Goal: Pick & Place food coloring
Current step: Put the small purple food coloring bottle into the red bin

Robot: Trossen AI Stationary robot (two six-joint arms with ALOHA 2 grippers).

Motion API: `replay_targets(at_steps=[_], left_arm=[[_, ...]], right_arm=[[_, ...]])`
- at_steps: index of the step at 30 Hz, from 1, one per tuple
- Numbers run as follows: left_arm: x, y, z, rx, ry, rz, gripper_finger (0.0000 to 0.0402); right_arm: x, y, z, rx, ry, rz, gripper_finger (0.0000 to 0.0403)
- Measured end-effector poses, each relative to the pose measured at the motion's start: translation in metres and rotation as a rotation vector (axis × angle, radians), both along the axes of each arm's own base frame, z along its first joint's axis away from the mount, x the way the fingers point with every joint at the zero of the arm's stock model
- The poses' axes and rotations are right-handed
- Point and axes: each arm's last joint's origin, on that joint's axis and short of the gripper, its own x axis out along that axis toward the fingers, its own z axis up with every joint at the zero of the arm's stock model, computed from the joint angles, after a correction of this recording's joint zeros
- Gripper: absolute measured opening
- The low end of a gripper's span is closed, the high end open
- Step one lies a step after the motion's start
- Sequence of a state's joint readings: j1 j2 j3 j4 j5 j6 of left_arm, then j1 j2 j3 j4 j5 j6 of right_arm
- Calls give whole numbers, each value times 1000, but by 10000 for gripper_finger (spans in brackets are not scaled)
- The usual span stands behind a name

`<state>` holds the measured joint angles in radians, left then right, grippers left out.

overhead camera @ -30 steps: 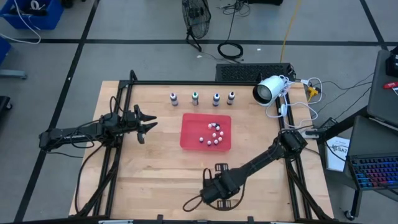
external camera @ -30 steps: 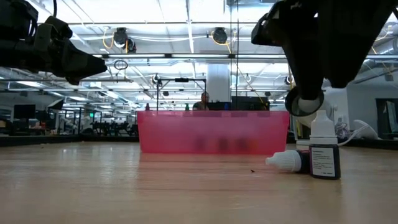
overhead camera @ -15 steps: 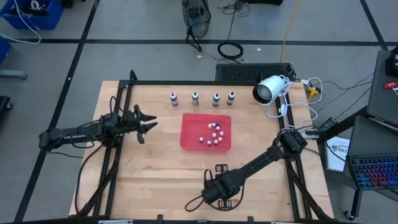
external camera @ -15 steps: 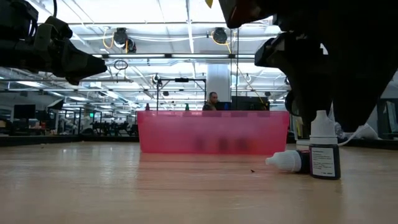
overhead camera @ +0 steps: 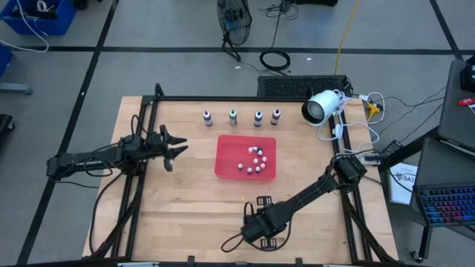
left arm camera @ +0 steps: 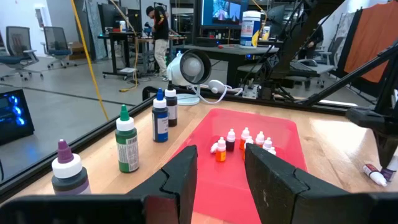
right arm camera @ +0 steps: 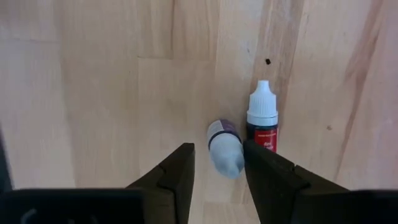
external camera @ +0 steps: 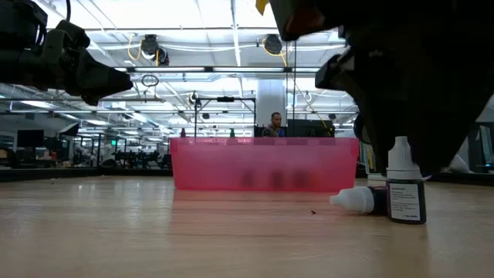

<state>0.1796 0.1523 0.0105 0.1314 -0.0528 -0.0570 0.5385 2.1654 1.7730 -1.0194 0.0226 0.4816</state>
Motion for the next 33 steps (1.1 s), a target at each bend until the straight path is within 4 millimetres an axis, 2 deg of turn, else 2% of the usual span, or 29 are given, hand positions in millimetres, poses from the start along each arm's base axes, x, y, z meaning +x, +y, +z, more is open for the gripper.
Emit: replay_targets(at_steps=[6, 19, 22, 24, 28, 33], left_arm=[[0, 0, 0, 0, 0, 0, 136], [0, 0, 0, 0, 0, 0, 136], [0, 0, 0, 0, 0, 0, 136], [0, 0, 0, 0, -1, 0, 136], [0, 0, 0, 0, 0, 0, 136], [0, 0, 0, 0, -1, 0, 136]], right_arm=[[-1, -2, -10, 27, 14, -1, 110], [0, -4, -10, 25, 13, -3, 66], [0, -8, -3, 12, 9, 1, 54], [-3, -14, 12, -14, -21, -5, 54], [-12, -36, 62, -85, -144, -51, 54], [-31, -83, 128, -192, -320, -162, 54]])
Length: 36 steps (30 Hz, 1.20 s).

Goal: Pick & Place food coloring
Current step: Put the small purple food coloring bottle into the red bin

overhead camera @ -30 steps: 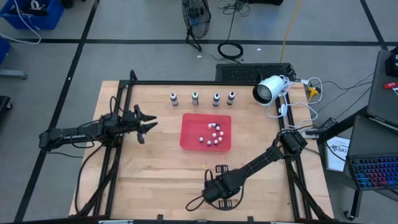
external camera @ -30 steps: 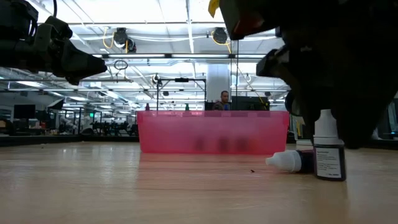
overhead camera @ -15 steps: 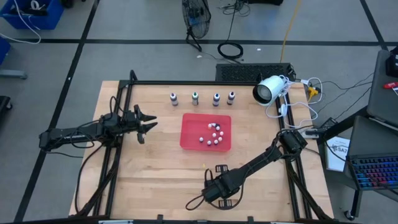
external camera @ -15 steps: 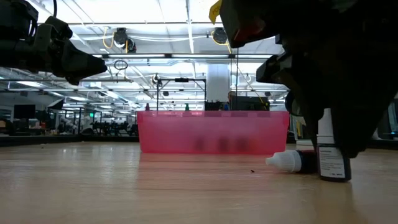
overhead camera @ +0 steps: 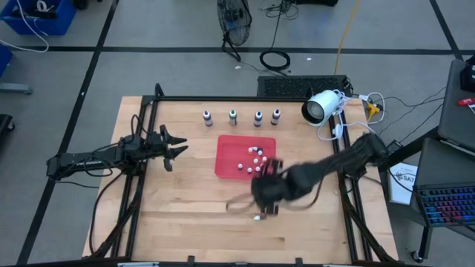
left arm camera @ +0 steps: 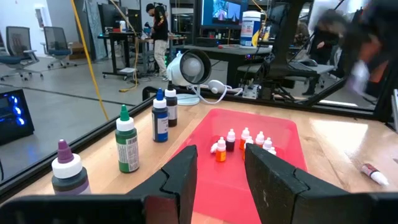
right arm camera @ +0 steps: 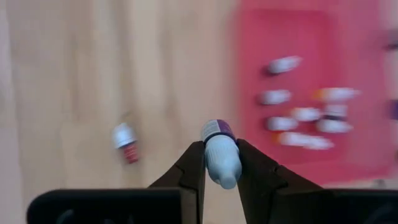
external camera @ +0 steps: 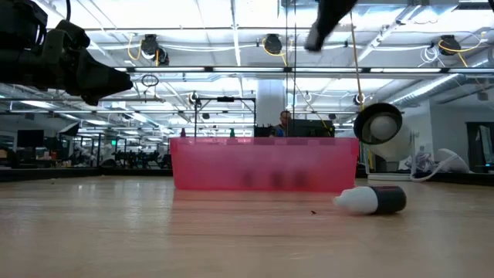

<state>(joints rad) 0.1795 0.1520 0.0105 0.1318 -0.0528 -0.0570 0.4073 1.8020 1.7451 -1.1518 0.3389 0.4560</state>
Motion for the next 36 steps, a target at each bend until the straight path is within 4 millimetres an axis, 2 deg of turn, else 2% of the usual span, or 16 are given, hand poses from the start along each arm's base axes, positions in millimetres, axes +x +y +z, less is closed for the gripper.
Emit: replay_targets(at_steps=[3, 7, 10, 13, 19, 26, 36], left_arm=[[0, 0, 0, 0, 0, 0, 136], [0, 0, 0, 0, 0, 0, 136], [0, 0, 0, 0, 0, 0, 136], [0, 0, 0, 0, 0, 0, 136], [0, 0, 0, 0, 0, 0, 136], [0, 0, 0, 0, 0, 0, 136], [0, 0, 0, 0, 0, 0, 136]], right_arm=[[-8, -39, 21, -5, 1, -80, 54], [-9, -96, 25, -22, 83, -163, 54], [-1, -132, 15, 32, 126, -179, 54], [8, -156, -8, 69, 161, -167, 54], [2, -181, -50, 88, 263, -201, 53], [-1, -189, -85, 162, 227, -190, 53], [-4, -198, -106, 154, 192, -186, 53]])
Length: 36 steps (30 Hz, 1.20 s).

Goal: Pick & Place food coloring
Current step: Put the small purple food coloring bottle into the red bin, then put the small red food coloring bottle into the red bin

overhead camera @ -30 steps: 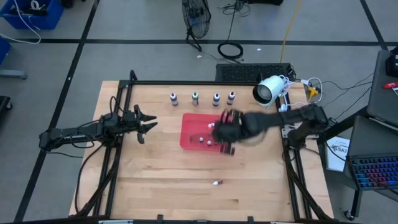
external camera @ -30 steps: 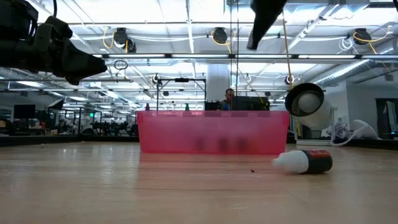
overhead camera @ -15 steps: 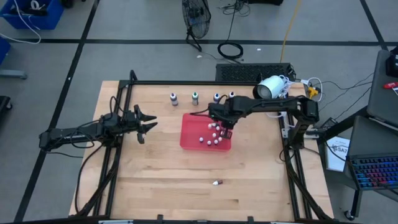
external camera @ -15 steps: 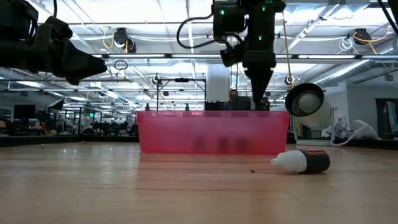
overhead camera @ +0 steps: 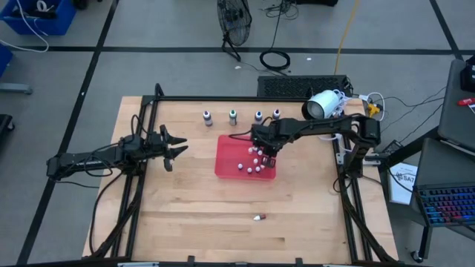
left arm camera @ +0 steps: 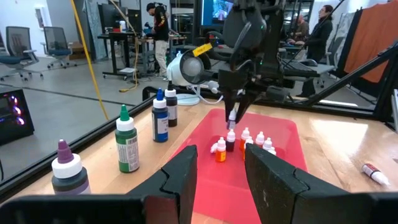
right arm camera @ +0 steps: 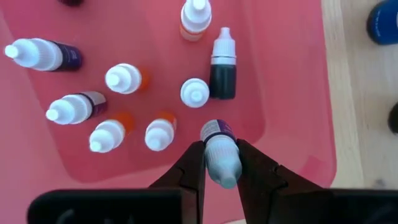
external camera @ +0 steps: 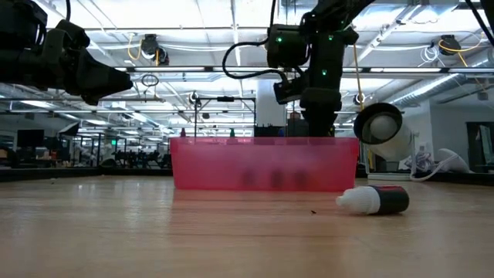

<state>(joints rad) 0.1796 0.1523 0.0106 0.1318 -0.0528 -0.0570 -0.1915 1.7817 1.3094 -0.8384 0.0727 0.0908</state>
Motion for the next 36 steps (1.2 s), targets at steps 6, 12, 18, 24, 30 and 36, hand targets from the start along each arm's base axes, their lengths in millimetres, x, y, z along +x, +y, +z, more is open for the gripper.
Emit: replay_targets(at_steps=[6, 12, 18, 24, 30, 36], left_arm=[[0, 0, 0, 0, 0, 0, 136], [0, 0, 0, 0, 0, 0, 136], [0, 0, 0, 0, 0, 0, 136], [0, 0, 0, 0, 0, 0, 136], [0, 0, 0, 0, 0, 0, 136], [0, 0, 0, 0, 0, 0, 136]], right_arm=[[-5, -3, -11, 7, 11, -9, 53], [-5, -2, -17, 46, -17, 4, 53], [-5, -2, -17, 41, -22, 22, 53], [-4, -2, -17, 39, -27, 23, 90], [-3, -2, -17, 31, -37, 21, 131], [-1, -3, -8, 20, -86, 22, 125]])
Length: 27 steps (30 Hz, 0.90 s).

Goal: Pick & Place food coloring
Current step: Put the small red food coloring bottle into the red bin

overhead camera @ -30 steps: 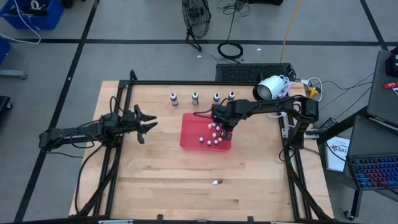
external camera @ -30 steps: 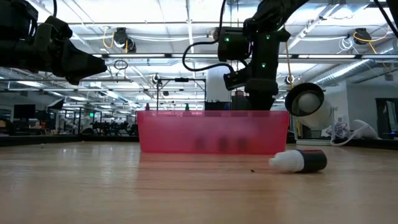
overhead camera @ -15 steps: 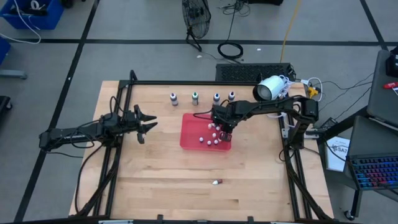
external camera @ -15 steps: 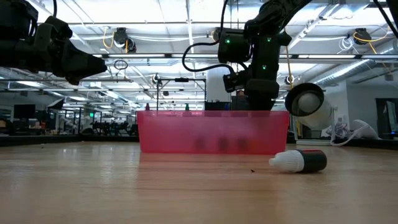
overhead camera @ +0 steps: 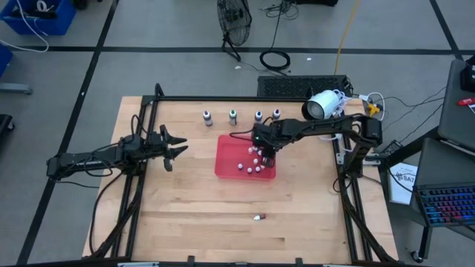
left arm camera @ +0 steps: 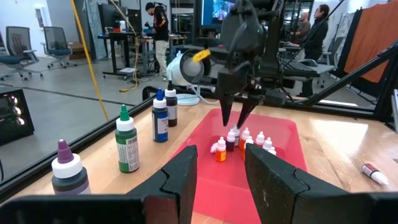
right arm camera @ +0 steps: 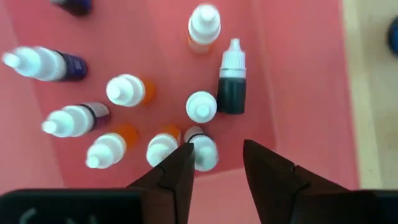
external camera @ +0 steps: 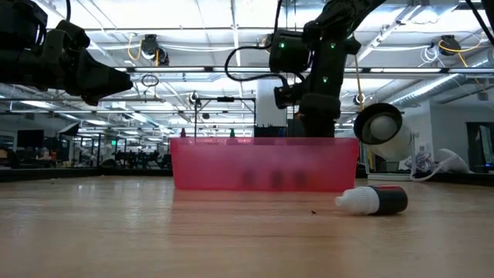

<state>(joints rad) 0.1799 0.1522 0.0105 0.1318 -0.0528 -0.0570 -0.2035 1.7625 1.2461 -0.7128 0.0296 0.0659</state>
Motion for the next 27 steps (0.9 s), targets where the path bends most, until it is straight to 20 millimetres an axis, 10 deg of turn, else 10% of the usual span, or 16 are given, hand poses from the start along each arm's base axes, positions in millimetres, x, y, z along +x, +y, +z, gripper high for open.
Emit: replay_targets(at_steps=[8, 14, 20, 27], left_arm=[[0, 0, 0, 0, 0, 0, 136], [0, 0, 0, 0, 0, 0, 136], [0, 0, 0, 0, 0, 0, 136], [0, 0, 0, 0, 0, -1, 136]], right_arm=[[-7, 20, 54, 11, -206, 22, 120], [-6, 94, 74, 104, -335, 263, 121], [1, 189, 39, 114, -311, 510, 135], [3, 236, -8, 87, -172, 516, 180]])
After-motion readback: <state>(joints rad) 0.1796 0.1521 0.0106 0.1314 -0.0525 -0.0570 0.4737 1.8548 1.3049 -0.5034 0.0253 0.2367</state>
